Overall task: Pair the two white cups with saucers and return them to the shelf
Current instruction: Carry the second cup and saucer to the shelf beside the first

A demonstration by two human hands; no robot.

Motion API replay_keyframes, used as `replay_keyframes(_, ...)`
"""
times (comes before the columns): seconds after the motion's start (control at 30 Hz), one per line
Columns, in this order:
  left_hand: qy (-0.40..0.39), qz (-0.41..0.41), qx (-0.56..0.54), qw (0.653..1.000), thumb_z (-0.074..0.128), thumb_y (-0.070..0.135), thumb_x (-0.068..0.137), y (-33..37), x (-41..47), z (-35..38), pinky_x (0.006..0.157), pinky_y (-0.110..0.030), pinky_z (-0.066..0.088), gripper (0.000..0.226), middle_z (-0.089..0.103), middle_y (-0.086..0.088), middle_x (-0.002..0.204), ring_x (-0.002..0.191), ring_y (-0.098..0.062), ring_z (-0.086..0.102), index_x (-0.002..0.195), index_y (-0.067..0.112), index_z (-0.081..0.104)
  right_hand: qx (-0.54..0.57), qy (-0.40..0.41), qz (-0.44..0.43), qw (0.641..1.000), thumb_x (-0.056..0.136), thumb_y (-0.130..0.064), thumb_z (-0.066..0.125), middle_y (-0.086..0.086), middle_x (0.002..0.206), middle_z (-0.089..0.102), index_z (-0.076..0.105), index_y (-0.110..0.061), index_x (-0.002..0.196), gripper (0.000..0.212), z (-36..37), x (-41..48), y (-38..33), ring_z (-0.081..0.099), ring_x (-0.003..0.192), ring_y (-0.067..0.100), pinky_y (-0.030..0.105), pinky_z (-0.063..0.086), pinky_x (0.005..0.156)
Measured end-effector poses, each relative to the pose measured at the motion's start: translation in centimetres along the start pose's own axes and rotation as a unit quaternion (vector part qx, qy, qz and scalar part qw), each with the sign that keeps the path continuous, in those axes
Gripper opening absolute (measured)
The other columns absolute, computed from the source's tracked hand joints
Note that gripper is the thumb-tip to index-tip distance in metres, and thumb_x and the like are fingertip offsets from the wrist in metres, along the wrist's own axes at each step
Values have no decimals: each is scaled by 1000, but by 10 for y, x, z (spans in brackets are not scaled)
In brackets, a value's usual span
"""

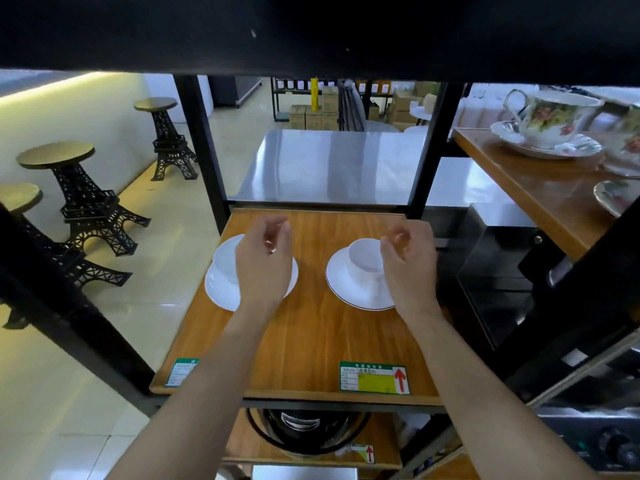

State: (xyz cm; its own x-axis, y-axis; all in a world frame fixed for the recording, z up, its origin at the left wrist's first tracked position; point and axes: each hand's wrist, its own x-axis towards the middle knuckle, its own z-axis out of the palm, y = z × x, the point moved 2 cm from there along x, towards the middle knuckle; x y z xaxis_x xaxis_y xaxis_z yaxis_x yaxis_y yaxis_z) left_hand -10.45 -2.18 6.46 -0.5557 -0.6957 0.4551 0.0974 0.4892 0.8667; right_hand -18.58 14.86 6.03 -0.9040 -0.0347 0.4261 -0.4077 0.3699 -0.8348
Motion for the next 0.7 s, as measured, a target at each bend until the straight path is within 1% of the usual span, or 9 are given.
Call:
replay_keyframes(0.1, 99, -22, -9, 995, 47, 10, 89, -14, 14, -33, 63, -8, 40, 17, 57, 13, 77, 71, -4, 53, 97, 16, 61, 23, -53, 14, 998, 84, -19, 63, -9, 91, 52, 48, -28, 93, 19, 29, -7, -16, 52, 78, 7, 9, 38, 66)
replay_keyframes(0.2, 139, -115, 8, 984, 43, 9, 91, -43, 19, -54, 65, -9, 36, 23, 55, 4, 90, 83, -10, 51, 109, 12, 58, 7, -151, 18, 988, 85, -21, 62, -12, 94, 49, 44, -32, 99, 25, 61, -19, -22, 51, 79, 6, 7, 34, 62)
replay_keyframes(0.27, 117, -193, -5, 974, 45, 12, 92, -64, 17, -61, 67, -13, 36, 26, 54, 2, 98, 89, -12, 50, 117, 11, 54, 7, -218, 28, 975, 85, -22, 61, -11, 100, 48, 44, -30, 103, 27, 80, -28, -22, 50, 88, 6, 6, 33, 63)
replay_keyframes(0.33, 73, -230, -16, 970, 47, 17, 93, -81, 13, -65, 78, -21, 40, 30, 55, 0, 108, 97, -14, 50, 122, 10, 52, 11, -268, 48, 962, 85, -20, 61, -9, 107, 50, 46, -25, 113, 32, 94, -34, -22, 51, 100, 9, 8, 36, 67)
replay_keyframes(0.37, 57, -234, -22, 970, 48, 19, 93, -87, 11, -67, 83, -24, 40, 31, 55, 0, 111, 101, -14, 51, 123, 11, 52, 15, -288, 61, 956, 85, -18, 60, -5, 114, 52, 46, -22, 120, 38, 99, -35, -22, 51, 106, 12, 12, 39, 72)
replay_keyframes(0.4, 46, -235, -28, 971, 49, 21, 92, -91, 9, -68, 84, -26, 41, 31, 57, 3, 110, 102, -14, 52, 122, 12, 53, 19, -304, 73, 950, 86, -15, 58, -1, 123, 53, 44, -20, 128, 44, 104, -37, -22, 50, 113, 14, 16, 40, 79)
replay_keyframes(0.5, 17, -227, -37, 973, 49, 26, 92, -95, 8, -70, 71, -18, 41, 28, 57, 17, 96, 93, -4, 55, 117, 16, 58, 30, -337, 104, 935, 88, -8, 54, 2, 142, 45, 34, -19, 140, 56, 112, -41, -23, 44, 127, 18, 26, 40, 90)
replay_keyframes(0.57, -7, -225, -38, 974, 47, 28, 93, -95, 9, -69, 70, -18, 42, 29, 57, 19, 95, 91, -2, 54, 117, 17, 59, 50, -349, 116, 928, 89, -4, 51, 2, 144, 43, 33, -20, 141, 57, 115, -43, -23, 41, 131, 19, 30, 39, 96)
replay_keyframes(0.7, -35, -226, -46, 972, 46, 30, 94, -95, 9, -67, 78, -26, 47, 31, 63, 7, 105, 98, -10, 58, 118, 18, 61, 65, -370, 103, 921, 88, 1, 46, 0, 142, 47, 39, -22, 140, 57, 119, -48, -26, 40, 132, 17, 33, 38, 101)
